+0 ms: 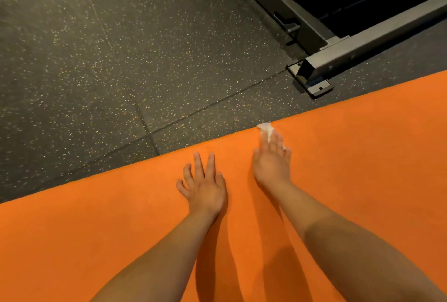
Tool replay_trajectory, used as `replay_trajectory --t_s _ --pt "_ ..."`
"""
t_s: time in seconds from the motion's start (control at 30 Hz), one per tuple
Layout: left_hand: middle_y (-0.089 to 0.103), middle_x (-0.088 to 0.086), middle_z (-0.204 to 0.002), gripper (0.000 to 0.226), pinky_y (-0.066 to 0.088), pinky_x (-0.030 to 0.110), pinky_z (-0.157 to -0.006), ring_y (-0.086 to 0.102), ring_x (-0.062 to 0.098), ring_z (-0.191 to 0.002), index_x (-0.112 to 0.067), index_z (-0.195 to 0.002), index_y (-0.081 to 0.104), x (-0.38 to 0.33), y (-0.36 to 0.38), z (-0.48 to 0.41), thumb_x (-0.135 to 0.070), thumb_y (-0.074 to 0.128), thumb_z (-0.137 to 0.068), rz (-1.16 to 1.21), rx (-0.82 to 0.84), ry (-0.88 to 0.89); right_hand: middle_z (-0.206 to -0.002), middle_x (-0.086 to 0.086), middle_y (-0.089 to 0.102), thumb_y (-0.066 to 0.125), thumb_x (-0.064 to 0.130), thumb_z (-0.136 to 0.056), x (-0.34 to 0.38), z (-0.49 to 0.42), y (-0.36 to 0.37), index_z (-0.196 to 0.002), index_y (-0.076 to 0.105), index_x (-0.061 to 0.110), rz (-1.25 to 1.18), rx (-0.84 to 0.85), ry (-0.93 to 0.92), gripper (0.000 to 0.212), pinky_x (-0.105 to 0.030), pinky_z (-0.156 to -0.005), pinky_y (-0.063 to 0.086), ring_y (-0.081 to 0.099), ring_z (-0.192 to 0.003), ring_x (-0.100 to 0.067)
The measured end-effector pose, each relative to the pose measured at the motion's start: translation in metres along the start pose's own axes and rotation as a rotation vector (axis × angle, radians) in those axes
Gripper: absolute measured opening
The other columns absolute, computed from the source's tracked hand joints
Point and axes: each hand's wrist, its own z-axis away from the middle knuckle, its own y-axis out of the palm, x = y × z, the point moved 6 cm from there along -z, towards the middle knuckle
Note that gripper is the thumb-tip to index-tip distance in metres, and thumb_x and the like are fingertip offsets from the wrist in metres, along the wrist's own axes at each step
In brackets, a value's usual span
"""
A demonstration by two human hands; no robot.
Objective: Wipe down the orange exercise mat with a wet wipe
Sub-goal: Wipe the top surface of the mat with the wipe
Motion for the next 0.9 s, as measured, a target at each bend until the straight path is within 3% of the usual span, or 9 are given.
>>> replay_trajectory --t_s 0.1,0.27,0.5,0.6,0.77,0.9 --pt "-0.023 -0.011 -0.164 0.058 -0.005 0.057 -0.116 -0.014 0.023 -0.149 -0.049 -0.156 -0.001 0.000 0.001 -0.002 -0.045 0.022 -0.102 0.016 0.002 0.008 -0.170 -0.008 -0.004 0.025 0.032 -0.108 -0.003 -0.011 -0.004 -0.162 0.006 0.022 -0.043 -0.032 0.112 0.058 -0.049 -0.123 -0.005 -0.013 -0.155 -0.021" --pt "-0.031 -0.013 -0.162 0.061 -0.010 0.058 -0.115 -0.019 0.023 -0.148 -0.049 -0.155 -0.003 0.002 0.004 -0.005 -0.050 0.027 -0.102 0.043 0.038 0.043 -0.170 -0.003 0.009 0.032 0.022 -0.104 0.084 0.012 0.028 -0.160 0.020 0.025 -0.042 0.071 -0.261 0.057 -0.050 -0.124 -0.001 -0.003 -0.157 -0.018" --pt "-0.028 -0.016 -0.162 0.073 -0.013 0.055 -0.115 -0.020 0.017 -0.148 -0.042 -0.157 -0.009 0.005 0.002 -0.009 -0.050 0.037 -0.101 0.120 0.011 0.073 -0.170 0.003 0.007 0.027 0.025 -0.107 0.094 0.014 0.038 -0.161 0.019 0.028 -0.041 0.157 -0.331 0.054 -0.045 -0.124 -0.005 -0.005 -0.156 -0.012" --pt "-0.021 -0.015 -0.165 0.077 -0.012 0.051 -0.114 -0.016 0.012 -0.148 -0.043 -0.158 -0.004 0.008 0.002 -0.009 -0.046 0.045 -0.099 0.183 -0.003 0.121 -0.170 0.005 0.008 0.029 0.024 -0.107 0.097 0.024 0.040 -0.161 0.020 0.031 -0.034 0.202 -0.344 0.055 -0.048 -0.124 -0.005 -0.002 -0.156 -0.011" --pt "0.012 -0.011 -0.167 0.060 -0.004 0.043 -0.122 -0.001 0.016 -0.154 -0.029 -0.160 0.017 0.024 -0.004 0.011 -0.027 0.042 -0.105 0.344 -0.090 0.216 -0.169 0.008 0.010 0.032 0.023 -0.104 0.097 0.065 0.044 -0.160 0.019 0.037 -0.058 0.272 -0.368 0.059 -0.050 -0.124 -0.005 0.000 -0.156 -0.010" --pt "0.016 -0.009 -0.166 0.057 0.007 0.045 -0.124 0.004 0.018 -0.154 -0.025 -0.160 0.018 0.044 0.009 0.057 -0.029 0.040 -0.107 0.346 -0.106 0.204 -0.169 0.010 0.009 0.031 0.022 -0.106 0.091 0.114 0.049 -0.160 0.020 0.038 -0.061 0.308 -0.386 0.057 -0.050 -0.124 -0.004 -0.001 -0.155 -0.008"
